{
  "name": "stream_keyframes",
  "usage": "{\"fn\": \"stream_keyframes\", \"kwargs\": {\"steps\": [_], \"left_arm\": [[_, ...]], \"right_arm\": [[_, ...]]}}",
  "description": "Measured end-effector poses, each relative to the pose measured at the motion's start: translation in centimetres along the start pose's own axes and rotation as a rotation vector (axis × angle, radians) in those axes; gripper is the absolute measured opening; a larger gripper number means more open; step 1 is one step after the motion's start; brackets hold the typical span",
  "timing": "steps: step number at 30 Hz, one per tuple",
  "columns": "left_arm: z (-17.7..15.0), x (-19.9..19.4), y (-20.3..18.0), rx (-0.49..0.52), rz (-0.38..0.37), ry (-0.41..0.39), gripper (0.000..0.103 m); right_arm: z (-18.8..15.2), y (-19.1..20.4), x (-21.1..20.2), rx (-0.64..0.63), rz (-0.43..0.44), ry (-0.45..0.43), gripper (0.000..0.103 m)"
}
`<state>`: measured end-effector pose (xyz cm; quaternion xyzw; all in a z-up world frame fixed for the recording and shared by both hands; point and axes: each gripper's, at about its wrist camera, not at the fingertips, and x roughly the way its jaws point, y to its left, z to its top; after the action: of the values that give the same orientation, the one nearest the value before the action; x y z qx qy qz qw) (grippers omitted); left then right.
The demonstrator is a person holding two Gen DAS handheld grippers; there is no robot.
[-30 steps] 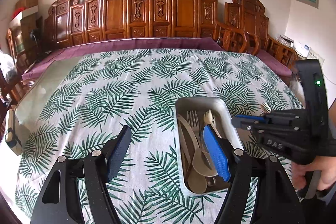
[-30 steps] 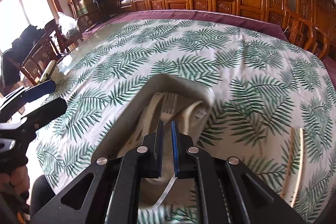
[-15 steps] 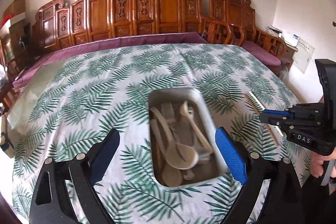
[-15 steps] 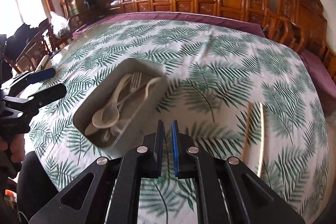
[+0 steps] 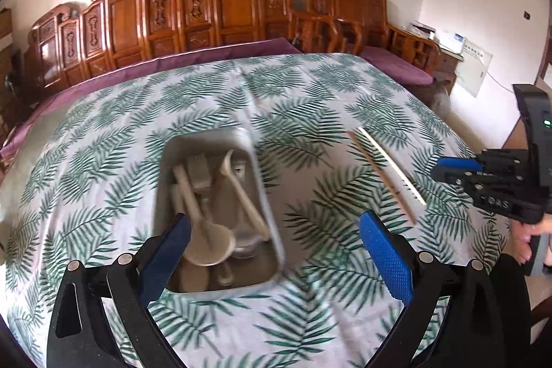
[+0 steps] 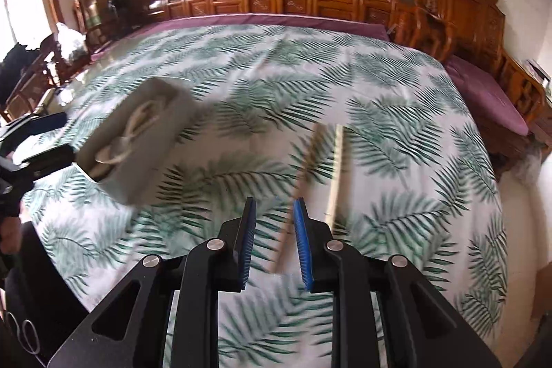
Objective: Organize utensils
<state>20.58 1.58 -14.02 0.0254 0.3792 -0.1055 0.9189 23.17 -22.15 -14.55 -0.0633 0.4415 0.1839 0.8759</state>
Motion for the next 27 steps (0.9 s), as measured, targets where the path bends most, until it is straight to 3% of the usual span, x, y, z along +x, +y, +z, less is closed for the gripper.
{"fn": "stream_keyframes", "kwargs": {"steps": [13,19,27], "left_arm": [[0.0,2.8,-5.4,0.046,-0.038,0.045,0.094],[-0.5,3.7,-6.4,0.057,-0.036,0.071,0.094],[-1.1,5.1,-7.5,0.079,-0.035,0.107,0.094]], "right_arm": [[0.4,-5.8,6.6,0.060,-0.014,0.115,0.025],[1.0,-5.6,9.5,0.040,-0.008,0.162,0.024],[0.9,-5.0,10.7,0.000,-0.025,0.175,0.017]]}}
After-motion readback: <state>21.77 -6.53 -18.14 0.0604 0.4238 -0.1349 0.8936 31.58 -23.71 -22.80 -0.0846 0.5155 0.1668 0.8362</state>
